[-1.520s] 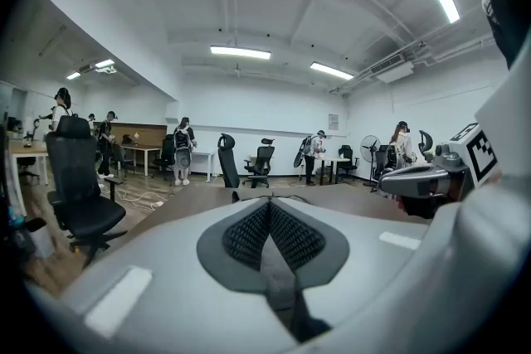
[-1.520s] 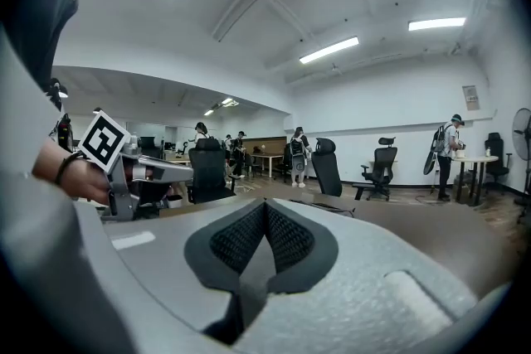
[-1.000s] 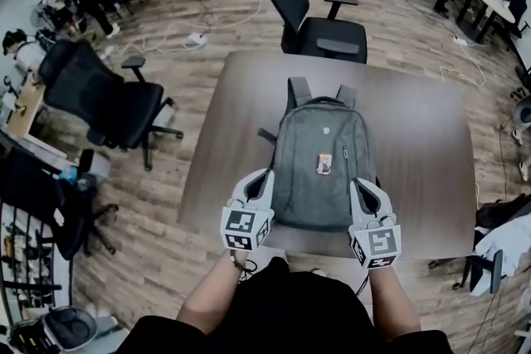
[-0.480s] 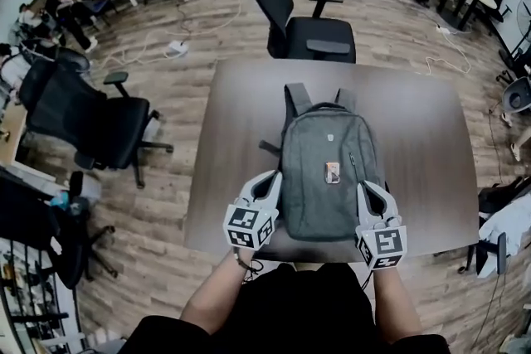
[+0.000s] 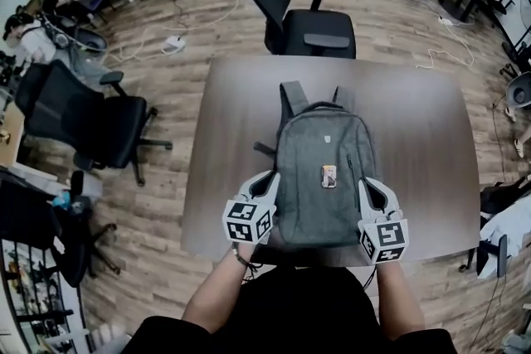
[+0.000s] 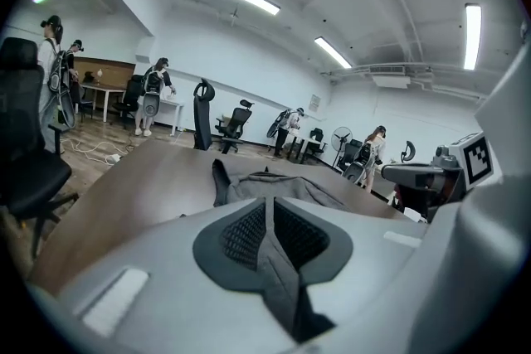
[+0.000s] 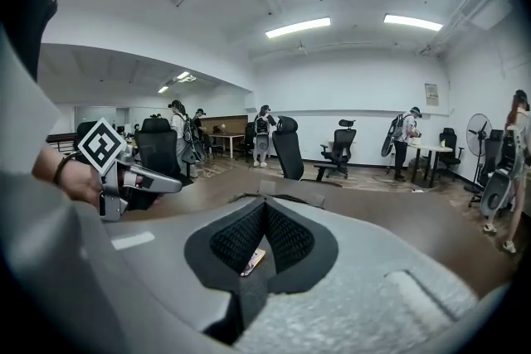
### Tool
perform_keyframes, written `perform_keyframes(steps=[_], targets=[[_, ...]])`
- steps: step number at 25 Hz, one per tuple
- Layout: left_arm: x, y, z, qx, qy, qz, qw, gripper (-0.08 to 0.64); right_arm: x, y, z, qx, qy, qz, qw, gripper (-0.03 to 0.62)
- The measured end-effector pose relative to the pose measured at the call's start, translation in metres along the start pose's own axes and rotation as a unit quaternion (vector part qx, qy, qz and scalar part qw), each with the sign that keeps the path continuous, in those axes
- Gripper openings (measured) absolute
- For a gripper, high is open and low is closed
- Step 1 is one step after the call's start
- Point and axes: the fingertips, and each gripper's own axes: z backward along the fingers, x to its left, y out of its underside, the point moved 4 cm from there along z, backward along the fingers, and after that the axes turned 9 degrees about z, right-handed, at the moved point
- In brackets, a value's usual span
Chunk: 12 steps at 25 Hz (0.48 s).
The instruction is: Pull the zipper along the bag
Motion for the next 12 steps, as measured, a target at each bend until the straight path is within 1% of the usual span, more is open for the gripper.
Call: perform_keyframes(steps=[3,6,10,12], targets=[[0.006,0.005,-0.004,0.017,-0.024,0.01,0.9995,0.07,-0.005,0.003,-0.007,0.003,-0.011,-0.003,1.0,0.003],[0.011,0.008,-0.008,0.025,-0.046,0.015,0.9985,0.111,-0.014,0.008,-0.012,0.006,-0.019,-0.004,1.0,0.003],[0.017,0.013,-0.017,0.041,-0.059,0.025,0.9971,0.172,-0.025,0.013,-0.019,0.01,-0.024,-0.001,1.0,0.003],[0.021,0.017,-0.023,0.059,-0.065,0.036,0.9955,0.225,-0.029,0.014,-0.021,0.011,-0.026,-0.001,1.0,0.003]])
